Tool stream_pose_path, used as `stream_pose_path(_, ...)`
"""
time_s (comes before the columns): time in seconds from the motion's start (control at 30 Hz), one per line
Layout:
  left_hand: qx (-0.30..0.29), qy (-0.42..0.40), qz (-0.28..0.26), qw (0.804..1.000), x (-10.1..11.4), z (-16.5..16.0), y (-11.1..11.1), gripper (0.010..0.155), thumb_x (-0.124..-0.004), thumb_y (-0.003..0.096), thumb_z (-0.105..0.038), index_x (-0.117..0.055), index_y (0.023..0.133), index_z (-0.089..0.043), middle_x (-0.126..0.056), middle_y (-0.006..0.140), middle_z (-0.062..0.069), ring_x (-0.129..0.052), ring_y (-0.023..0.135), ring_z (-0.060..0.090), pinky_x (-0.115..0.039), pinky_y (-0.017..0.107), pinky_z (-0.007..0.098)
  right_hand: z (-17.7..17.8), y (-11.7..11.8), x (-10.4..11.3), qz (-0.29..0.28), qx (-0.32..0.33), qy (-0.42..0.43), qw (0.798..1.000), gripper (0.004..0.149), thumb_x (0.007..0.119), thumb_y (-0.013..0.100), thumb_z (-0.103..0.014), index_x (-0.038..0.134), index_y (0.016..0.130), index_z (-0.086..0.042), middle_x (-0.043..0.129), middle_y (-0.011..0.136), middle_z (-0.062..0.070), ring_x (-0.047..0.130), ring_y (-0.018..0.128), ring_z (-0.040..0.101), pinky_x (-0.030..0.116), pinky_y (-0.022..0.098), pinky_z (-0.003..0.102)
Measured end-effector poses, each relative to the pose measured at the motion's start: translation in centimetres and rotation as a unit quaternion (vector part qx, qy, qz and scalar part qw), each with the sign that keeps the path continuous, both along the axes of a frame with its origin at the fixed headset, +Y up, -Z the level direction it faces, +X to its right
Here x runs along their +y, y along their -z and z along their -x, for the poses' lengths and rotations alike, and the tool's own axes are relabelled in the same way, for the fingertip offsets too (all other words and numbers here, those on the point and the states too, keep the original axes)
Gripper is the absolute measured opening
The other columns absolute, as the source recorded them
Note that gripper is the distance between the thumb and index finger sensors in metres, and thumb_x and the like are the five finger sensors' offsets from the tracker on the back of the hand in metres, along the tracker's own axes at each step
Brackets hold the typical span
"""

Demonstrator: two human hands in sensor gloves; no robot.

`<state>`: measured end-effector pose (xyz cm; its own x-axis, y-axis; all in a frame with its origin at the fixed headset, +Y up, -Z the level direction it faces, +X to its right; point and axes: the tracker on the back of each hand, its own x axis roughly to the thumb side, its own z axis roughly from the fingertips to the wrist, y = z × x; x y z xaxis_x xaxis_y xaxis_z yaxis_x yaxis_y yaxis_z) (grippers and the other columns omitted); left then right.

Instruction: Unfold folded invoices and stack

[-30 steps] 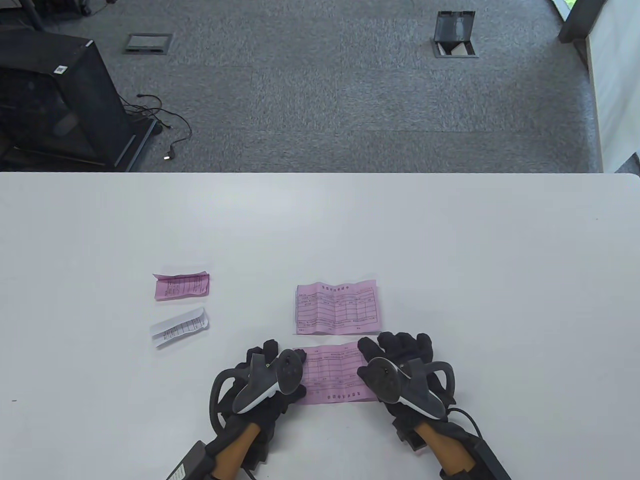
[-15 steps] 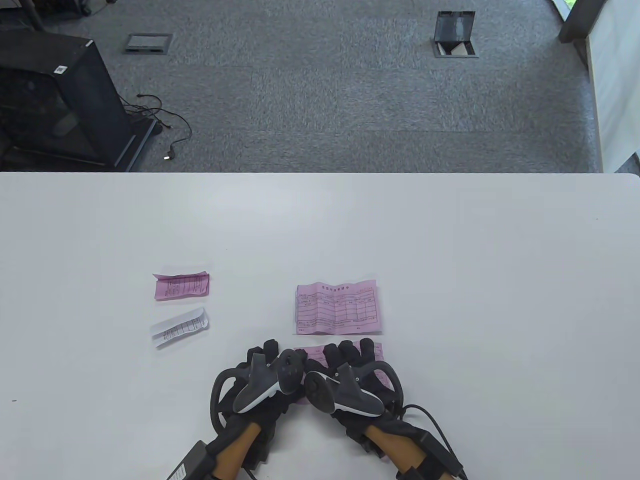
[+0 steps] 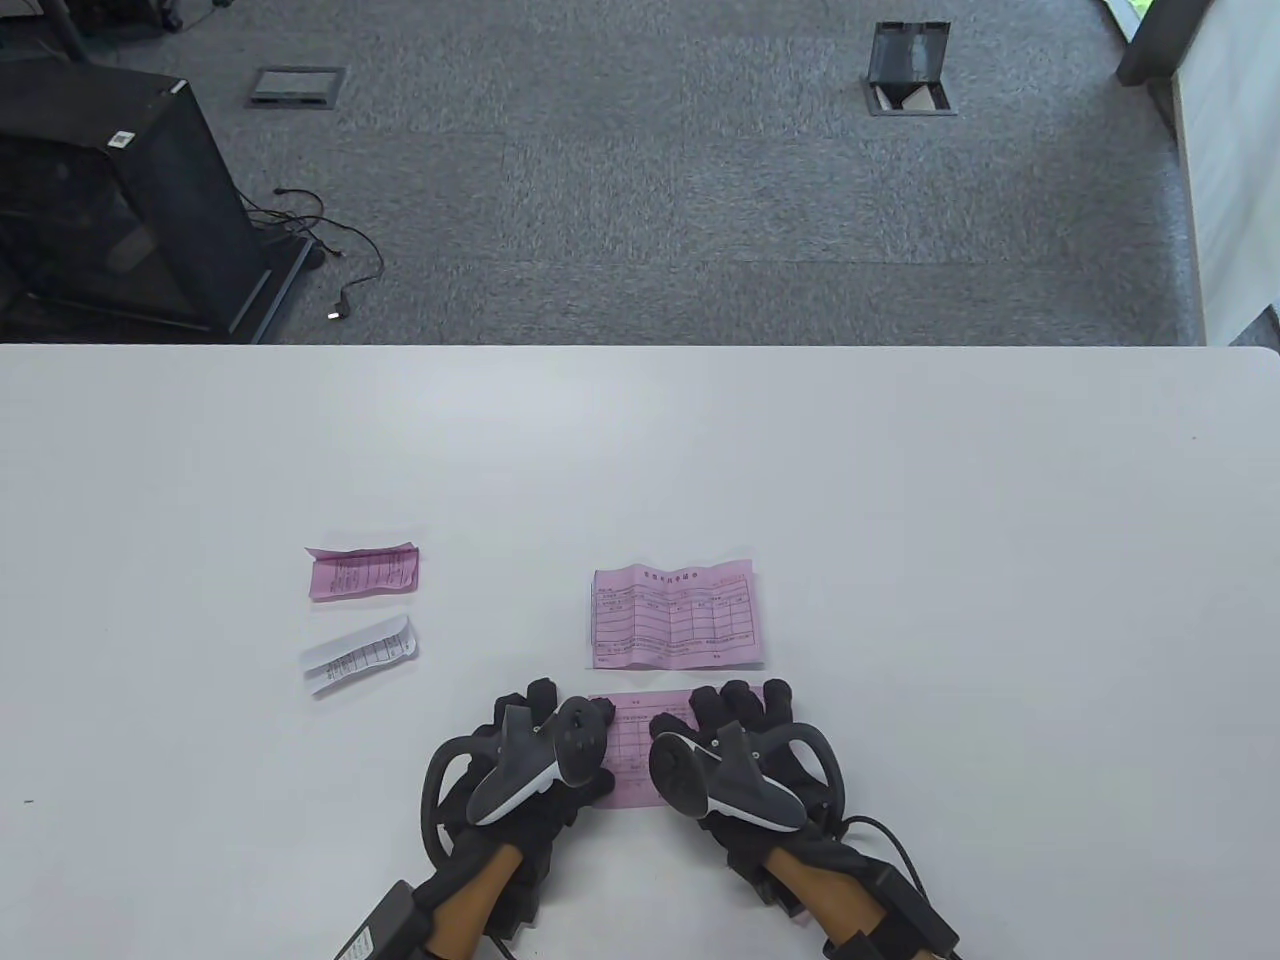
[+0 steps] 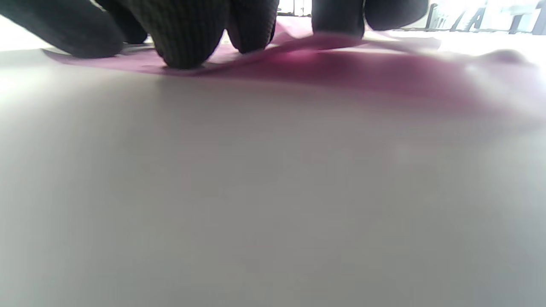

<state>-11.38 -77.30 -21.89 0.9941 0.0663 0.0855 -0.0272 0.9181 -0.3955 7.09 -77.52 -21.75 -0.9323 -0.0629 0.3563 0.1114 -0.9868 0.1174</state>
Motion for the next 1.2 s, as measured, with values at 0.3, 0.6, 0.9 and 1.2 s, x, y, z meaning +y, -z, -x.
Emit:
stream_pose_path(0.3, 0.001, -0.001, 0.004, 1.0, 0.0, 0.0, 0.1, 0.071, -0.077, 0.0451, -0.054, -0.046, 0.108, -0.048, -0.03, 0.122, 0.015, -0.036, 0.106, 0.042, -0.051, 0.075, 0.054, -5.3, 0.4, 0.1, -0.001, -0.053, -0.007, 0.999, 0.059, 0.07, 0.044, -0.05, 0.057, 0.1, -0.035, 0.055, 0.108, 0.016, 0.051, 0.098, 0.047, 0.035, 0.067, 0.077)
stream_pose_path(0.6, 0.004, -0.006, 0.003, 1.0, -0.1, 0.2, 0.1, 0.071, -0.077, 0.0447, -0.055, -0.047, 0.108, -0.049, -0.03, 0.122, 0.013, -0.035, 0.107, 0.041, -0.05, 0.075, 0.054, -6.9, 0.7, 0.2, -0.001, -0.082, -0.006, 0.997, 0.059, 0.071, 0.044, -0.05, 0.058, 0.099, -0.036, 0.057, 0.107, 0.015, 0.053, 0.097, 0.046, 0.036, 0.067, 0.077)
stream_pose_path(0.9, 0.005, -0.005, -0.002, 1.0, -0.1, 0.2, 0.1, 0.071, -0.077, 0.044, -0.055, -0.047, 0.108, -0.05, -0.031, 0.122, 0.013, -0.036, 0.107, 0.04, -0.051, 0.075, 0.053, -7.2, 0.6, 0.3, -0.004, -0.099, -0.017, 0.995, 0.058, 0.071, 0.044, -0.049, 0.06, 0.099, -0.035, 0.059, 0.106, 0.015, 0.056, 0.096, 0.046, 0.037, 0.067, 0.076)
stream_pose_path(1.2, 0.006, -0.006, -0.005, 1.0, -0.1, 0.3, 0.1, 0.071, -0.077, 0.044, -0.055, -0.048, 0.108, -0.049, -0.031, 0.123, 0.013, -0.036, 0.106, 0.04, -0.051, 0.075, 0.053, -7.6, 0.8, 0.2, 0.012, -0.111, 0.009, 0.994, 0.058, 0.071, 0.044, -0.049, 0.058, 0.099, -0.035, 0.059, 0.106, 0.015, 0.057, 0.096, 0.045, 0.038, 0.067, 0.076)
